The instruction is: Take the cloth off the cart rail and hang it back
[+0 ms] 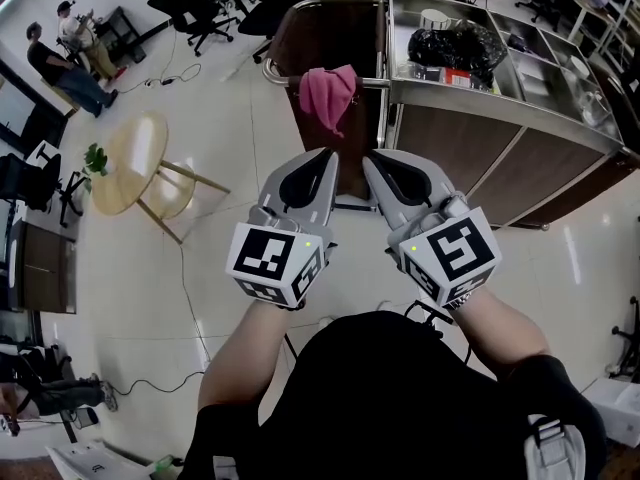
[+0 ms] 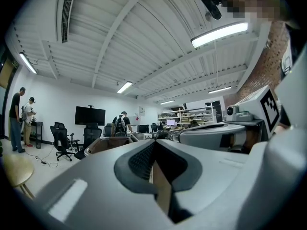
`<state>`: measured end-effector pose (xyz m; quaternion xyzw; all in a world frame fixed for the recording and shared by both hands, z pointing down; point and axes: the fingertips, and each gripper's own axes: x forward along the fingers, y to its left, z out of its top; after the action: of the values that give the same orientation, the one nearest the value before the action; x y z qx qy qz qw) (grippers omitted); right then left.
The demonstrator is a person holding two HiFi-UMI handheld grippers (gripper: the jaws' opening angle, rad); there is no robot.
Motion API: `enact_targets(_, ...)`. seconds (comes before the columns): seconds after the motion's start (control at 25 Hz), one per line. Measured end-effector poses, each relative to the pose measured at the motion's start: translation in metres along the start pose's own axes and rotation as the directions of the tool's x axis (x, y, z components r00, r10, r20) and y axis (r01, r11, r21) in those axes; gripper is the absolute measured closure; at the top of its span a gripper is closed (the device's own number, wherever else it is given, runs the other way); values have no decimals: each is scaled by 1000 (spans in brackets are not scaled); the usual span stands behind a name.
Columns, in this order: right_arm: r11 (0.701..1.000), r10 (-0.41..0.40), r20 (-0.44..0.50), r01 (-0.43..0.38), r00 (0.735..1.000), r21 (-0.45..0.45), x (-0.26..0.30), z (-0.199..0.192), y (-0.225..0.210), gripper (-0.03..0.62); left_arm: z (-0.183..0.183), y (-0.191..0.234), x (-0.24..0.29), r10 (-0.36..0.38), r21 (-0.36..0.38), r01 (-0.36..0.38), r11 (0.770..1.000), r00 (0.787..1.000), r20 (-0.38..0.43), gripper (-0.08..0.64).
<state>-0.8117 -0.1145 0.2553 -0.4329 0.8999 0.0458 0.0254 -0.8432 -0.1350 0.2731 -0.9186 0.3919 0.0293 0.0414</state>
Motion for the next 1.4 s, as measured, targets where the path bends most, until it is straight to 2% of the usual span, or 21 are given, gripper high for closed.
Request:
enact_targets(0.56,1000,-18,-13,17,1000,-19,8,6,35,592,7,8,-30,-34,-10,34,999,999,16,558)
enact_targets(1.4,999,-35,-30,35,999,-18,5,5,44,592,8,5,-39,-47,-17,48,999,999,14,558)
